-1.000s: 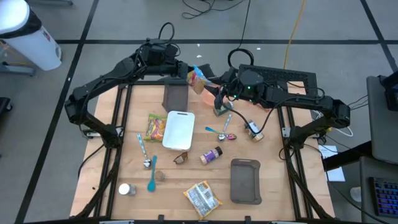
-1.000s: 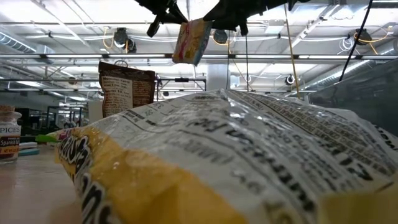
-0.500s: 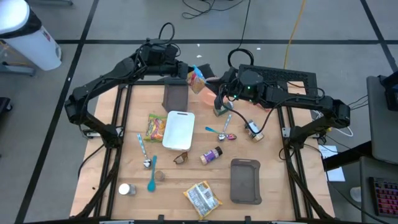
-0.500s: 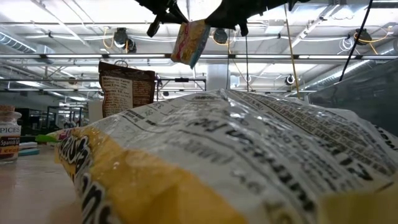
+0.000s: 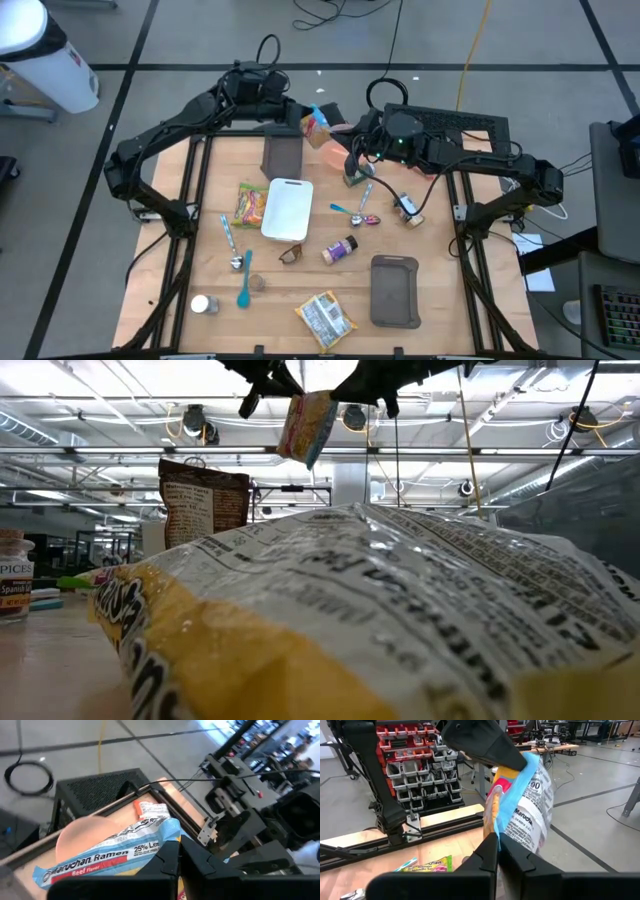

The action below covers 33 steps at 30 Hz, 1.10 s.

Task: Pick & Place Food Item
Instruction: Put blue noodle pack into the bottom black transparent bin

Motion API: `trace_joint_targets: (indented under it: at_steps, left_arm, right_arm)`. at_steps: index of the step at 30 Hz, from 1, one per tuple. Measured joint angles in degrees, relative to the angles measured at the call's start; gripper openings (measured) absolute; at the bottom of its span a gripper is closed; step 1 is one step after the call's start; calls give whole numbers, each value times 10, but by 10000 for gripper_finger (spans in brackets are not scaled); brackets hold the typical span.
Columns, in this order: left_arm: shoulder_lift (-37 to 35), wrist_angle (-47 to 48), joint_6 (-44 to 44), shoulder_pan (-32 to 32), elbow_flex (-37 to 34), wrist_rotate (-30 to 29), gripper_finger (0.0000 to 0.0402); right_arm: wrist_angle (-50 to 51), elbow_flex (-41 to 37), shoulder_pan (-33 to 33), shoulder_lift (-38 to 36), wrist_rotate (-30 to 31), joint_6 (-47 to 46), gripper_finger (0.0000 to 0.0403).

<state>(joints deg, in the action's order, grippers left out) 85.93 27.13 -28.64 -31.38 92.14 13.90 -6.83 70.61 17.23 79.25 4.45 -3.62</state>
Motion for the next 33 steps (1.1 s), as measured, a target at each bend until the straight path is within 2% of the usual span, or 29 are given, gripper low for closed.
trace_joint_targets:
  at_steps: [6,16,18,24,29,33]
  left_arm:
    - [0,-69,42,-18,0,72,49]
    - [-1,-81,102,-55,0,78,166]
    - [-1,-89,125,-60,0,101,184]
    - [-1,-140,132,-62,0,256,206]
    - [3,-140,144,-42,0,315,207]
    - [7,-143,146,-22,0,328,207]
  right_arm:
    - [23,-1,0,-18,-1,4,0]
    - [75,0,0,-81,-4,15,0]
    - [102,0,0,-97,-30,13,0]
    - [127,0,0,-120,-142,-35,0]
    - [126,0,0,-121,-243,-69,0]
    - [120,0,0,-116,-306,-105,0]
